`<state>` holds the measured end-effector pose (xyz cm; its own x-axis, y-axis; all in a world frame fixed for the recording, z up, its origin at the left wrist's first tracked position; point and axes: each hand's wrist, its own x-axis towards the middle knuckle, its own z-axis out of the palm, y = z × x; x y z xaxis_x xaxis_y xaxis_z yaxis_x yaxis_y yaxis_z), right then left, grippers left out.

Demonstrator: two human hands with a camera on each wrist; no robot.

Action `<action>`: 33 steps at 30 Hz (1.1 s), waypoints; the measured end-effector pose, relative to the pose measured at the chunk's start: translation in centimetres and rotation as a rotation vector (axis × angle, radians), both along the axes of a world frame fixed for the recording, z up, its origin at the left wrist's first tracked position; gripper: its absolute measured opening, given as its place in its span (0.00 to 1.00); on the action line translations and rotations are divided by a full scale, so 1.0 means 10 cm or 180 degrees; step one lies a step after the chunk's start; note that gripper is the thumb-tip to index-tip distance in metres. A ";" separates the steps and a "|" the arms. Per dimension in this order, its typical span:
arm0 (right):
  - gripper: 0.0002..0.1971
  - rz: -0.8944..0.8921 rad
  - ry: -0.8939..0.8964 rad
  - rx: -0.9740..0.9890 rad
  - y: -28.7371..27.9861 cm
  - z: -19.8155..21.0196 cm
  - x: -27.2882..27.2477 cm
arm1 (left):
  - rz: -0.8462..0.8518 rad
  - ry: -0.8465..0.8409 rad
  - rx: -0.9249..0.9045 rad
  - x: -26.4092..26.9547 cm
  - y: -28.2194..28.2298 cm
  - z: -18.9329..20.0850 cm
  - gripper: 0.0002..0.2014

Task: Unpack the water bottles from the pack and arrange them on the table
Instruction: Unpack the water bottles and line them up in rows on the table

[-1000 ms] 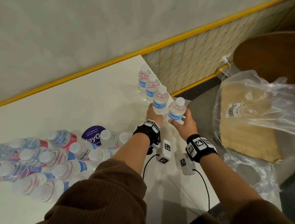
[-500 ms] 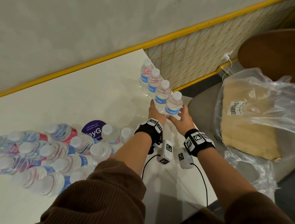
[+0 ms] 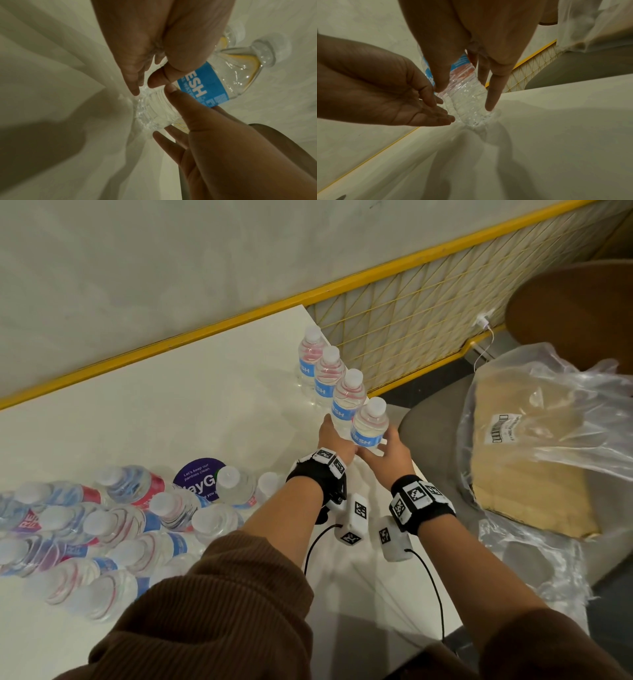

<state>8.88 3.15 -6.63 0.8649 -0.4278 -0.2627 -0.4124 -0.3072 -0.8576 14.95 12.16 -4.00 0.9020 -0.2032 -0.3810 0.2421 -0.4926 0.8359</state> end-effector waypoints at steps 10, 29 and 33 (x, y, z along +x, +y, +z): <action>0.36 -0.0015 0.0169 0.0022 -0.06 -0.08 -0.02 | -0.0275 0.0264 0.0143 -0.07 0.01 0.10 0.30; 0.39 -0.0098 0.0238 -0.0014 -0.07 -0.15 -0.06 | -0.0094 0.0565 0.0385 -0.12 0.04 0.26 0.29; 0.33 0.0015 0.0265 -0.0281 -0.04 -0.17 -0.31 | -0.0156 0.0495 0.0611 -0.24 0.09 0.47 0.26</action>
